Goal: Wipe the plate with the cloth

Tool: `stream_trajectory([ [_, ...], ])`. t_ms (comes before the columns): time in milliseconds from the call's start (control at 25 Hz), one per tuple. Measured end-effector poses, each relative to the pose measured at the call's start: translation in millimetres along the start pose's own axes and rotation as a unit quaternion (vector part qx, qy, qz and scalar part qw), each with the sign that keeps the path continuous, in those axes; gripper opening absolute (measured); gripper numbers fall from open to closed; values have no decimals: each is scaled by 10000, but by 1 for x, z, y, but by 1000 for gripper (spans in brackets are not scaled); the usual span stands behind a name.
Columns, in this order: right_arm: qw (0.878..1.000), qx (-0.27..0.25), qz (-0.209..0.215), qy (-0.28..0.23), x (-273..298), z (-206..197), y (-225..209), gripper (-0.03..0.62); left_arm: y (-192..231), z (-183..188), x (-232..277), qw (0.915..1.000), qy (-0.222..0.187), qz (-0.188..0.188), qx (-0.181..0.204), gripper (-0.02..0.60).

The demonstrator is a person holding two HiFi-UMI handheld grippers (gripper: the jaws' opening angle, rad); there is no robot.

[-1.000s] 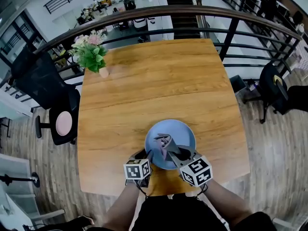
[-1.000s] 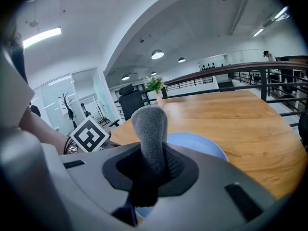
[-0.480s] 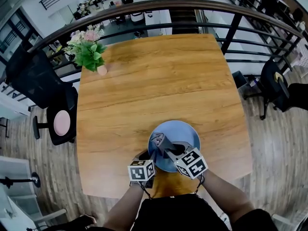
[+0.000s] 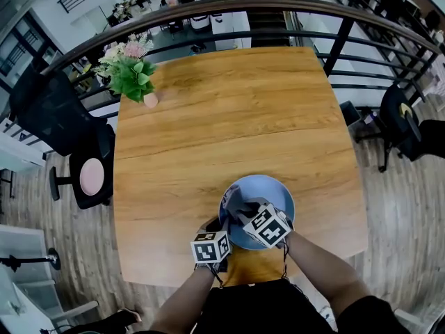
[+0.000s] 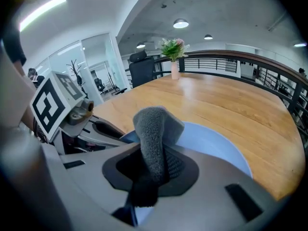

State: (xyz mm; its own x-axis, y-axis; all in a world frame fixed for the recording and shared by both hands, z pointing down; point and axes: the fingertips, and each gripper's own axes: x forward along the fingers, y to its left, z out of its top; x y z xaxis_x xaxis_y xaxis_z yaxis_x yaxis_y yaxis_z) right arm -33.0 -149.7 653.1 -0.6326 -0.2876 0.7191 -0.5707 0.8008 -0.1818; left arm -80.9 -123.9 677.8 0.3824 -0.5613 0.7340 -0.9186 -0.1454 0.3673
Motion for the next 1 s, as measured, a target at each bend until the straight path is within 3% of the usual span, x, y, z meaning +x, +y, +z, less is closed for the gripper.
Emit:
stream_trajectory([
  [560,9986,13,-315,432,16,2,-22,74,-1,1,-1,10000,16,-16,0,69],
  [1000,9923,225,-944,770,3,-9,-61,74,0,1,0,10000,12,-10,-11,67],
])
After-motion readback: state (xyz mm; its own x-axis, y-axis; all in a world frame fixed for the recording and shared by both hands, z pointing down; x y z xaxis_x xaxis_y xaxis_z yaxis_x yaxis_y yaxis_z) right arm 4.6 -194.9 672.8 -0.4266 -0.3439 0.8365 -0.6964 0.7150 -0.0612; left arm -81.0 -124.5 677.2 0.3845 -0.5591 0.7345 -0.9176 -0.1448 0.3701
